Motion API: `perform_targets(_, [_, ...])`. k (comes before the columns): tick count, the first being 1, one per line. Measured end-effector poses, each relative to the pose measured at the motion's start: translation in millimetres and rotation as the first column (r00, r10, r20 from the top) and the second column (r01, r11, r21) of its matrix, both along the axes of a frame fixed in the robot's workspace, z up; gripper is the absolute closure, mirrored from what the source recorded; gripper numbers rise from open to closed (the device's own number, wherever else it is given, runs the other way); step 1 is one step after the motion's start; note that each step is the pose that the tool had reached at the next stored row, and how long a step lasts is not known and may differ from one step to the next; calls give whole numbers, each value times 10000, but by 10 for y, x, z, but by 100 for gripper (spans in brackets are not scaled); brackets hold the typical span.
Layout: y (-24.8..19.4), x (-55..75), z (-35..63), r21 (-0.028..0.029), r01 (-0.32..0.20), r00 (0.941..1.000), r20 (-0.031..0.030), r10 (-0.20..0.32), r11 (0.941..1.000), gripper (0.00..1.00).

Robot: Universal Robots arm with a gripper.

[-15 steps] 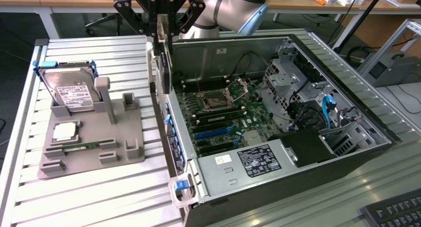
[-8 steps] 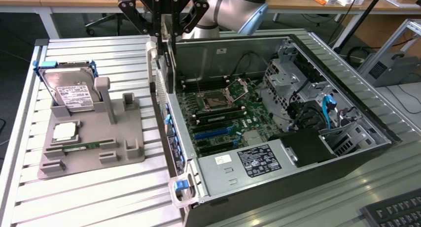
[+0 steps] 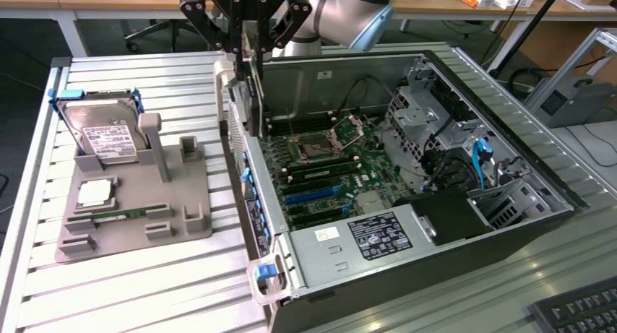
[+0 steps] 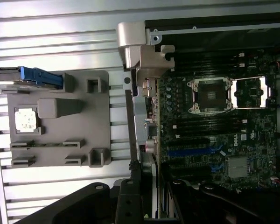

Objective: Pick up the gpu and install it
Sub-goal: 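Pick up the gpu and move the gpu toward the slot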

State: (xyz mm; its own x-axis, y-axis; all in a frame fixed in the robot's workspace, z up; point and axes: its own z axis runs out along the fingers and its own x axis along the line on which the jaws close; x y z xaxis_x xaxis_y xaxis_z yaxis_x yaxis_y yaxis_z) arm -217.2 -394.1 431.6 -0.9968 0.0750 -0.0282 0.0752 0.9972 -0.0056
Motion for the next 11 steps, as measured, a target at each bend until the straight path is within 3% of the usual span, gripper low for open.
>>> perform_targets(11, [0,76,-1,0,0,10000,0,0,10000,73])
